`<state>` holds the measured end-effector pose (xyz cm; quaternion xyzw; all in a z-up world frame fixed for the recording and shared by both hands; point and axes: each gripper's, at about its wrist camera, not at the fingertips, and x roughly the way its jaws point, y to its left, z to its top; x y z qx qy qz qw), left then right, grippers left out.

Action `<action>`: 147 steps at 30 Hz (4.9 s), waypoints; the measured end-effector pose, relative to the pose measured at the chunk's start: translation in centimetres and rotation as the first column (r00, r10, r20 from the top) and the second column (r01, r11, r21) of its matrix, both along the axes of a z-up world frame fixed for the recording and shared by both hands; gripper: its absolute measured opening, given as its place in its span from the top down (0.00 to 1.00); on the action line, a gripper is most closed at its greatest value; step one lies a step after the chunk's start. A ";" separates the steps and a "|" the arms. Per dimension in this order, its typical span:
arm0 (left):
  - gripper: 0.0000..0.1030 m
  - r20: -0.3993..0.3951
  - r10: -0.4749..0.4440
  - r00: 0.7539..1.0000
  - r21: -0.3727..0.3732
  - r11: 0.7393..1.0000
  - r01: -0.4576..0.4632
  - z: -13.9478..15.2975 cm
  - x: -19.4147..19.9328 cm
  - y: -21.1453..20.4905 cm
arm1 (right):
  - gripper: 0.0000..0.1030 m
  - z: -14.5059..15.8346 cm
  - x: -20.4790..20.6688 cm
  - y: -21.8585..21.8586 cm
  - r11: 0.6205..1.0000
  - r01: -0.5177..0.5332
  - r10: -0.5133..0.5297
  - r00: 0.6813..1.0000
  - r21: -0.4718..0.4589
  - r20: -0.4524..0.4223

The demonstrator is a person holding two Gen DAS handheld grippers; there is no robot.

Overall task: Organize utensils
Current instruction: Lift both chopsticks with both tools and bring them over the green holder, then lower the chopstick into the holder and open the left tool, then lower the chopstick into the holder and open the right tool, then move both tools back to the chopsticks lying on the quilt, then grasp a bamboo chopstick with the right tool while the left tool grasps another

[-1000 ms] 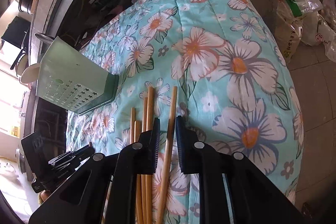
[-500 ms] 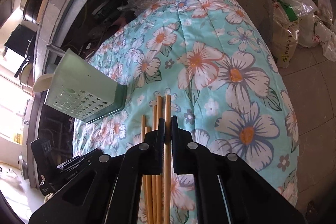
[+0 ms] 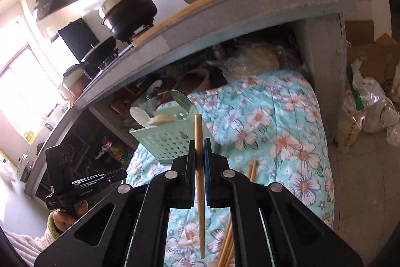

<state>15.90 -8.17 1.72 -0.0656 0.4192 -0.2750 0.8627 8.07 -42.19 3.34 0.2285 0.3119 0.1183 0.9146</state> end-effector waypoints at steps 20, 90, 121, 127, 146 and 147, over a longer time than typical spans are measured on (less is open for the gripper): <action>0.95 0.611 0.315 0.726 -0.259 0.946 -0.193 17.4 8.1 -1.9 | 0.94 4.1 -0.1 2.9 0.999 -0.034 0.037 0.996 -0.040 0.081; 0.25 0.254 0.348 0.902 -0.095 0.937 -0.335 -2.6 0.3 10.8 | 0.94 6.2 20.1 12.9 0.987 0.038 0.004 0.966 -0.156 0.259; 0.24 0.220 0.204 0.954 -0.033 0.979 -0.201 -3.7 -0.6 6.6 | 0.56 0.0 7.2 5.7 0.998 -0.022 0.026 0.998 -0.054 0.062; 0.24 0.157 0.114 0.981 -0.004 0.993 -0.114 -5.6 -1.4 3.8 | 0.59 -10.1 3.5 2.2 0.997 0.006 0.012 0.974 0.079 -0.225; 0.43 -0.076 -0.129 0.989 -0.031 0.991 0.127 -10.4 -3.1 -4.6 | 0.93 -22.1 0.2 -1.3 0.920 0.129 0.034 0.914 0.371 -0.405; 0.45 -0.087 -0.138 0.987 -0.031 0.990 0.136 -10.5 -3.0 -5.0 | 0.93 -22.2 0.1 -1.4 0.917 0.128 0.037 0.916 0.378 -0.400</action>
